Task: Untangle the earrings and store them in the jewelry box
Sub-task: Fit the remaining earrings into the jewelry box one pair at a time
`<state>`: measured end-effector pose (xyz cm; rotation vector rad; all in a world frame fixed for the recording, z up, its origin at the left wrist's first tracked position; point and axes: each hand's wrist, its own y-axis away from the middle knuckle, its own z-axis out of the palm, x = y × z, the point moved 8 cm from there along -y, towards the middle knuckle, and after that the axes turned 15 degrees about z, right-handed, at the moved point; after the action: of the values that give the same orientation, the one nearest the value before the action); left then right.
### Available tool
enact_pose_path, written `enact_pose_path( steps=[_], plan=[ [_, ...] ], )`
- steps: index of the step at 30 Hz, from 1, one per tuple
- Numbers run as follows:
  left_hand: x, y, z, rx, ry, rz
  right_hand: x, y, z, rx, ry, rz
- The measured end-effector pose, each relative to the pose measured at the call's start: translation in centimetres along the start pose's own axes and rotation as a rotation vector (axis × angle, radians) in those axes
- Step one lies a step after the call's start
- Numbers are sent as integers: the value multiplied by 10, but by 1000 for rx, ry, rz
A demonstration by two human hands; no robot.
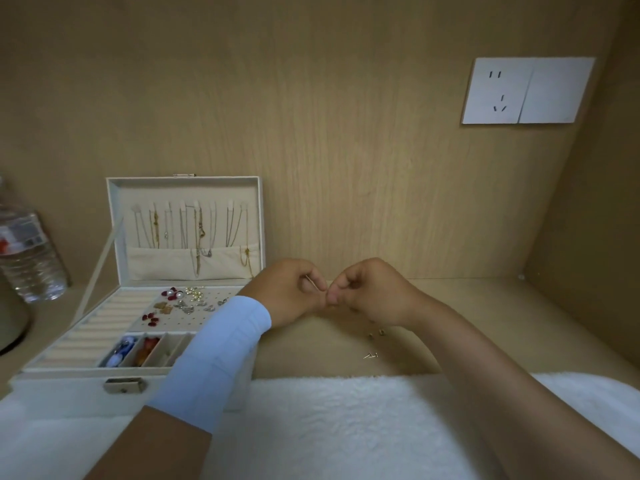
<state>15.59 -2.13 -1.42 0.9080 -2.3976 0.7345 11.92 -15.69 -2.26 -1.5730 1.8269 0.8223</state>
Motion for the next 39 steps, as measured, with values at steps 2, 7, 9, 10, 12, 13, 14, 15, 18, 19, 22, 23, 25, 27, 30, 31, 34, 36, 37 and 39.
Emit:
enact_pose_path(
  steps=[2,7,9,10,12,13,14,15,18,19,22,23,25,27,30,31,34,36,37,39],
  plan=[
    [-1,2,-12,72,73,31,-7,5,-2,-6,-175,12],
    [2,19,-42,202,285,68,-31,8,5,-38,-386,10],
    [1,28,-60,242,304,98,-42,5,11,-62,-450,27],
    [0,33,-70,277,307,112,-49,3,16,-78,-468,39],
    [-4,44,-89,355,317,134,-65,-1,30,-129,-484,52],
    [-8,50,-98,389,324,140,-74,-2,38,-156,-488,55],
    [-11,57,-105,419,328,145,-83,-3,46,-171,-482,53],
    [-15,63,-112,446,328,152,-92,-5,52,-174,-470,49],
    [-31,82,-129,535,327,147,-115,-10,71,-199,-444,50],
    [-38,88,-134,565,320,133,-122,-12,78,-217,-437,54],
    [-58,100,-143,598,343,75,-134,-16,95,-244,-447,57],
    [-64,102,-144,596,366,57,-137,-18,97,-226,-470,46],
    [-71,105,-146,590,395,27,-144,-19,95,-142,-509,-33],
    [-75,106,-148,589,405,7,-152,-17,94,-90,-504,-148],
    [-77,107,-151,590,381,-6,-161,-13,98,-84,-454,-242],
    [-77,107,-152,587,371,2,-162,-13,98,-71,-448,-251],
    [-77,109,-155,549,367,31,-162,-13,99,-74,-457,-253],
    [-77,111,-156,519,374,45,-161,-14,100,-97,-482,-232],
    [-77,112,-156,513,380,50,-160,-14,100,-117,-498,-212],
    [-77,113,-156,515,398,55,-158,-14,104,-187,-522,-168]
  ],
)
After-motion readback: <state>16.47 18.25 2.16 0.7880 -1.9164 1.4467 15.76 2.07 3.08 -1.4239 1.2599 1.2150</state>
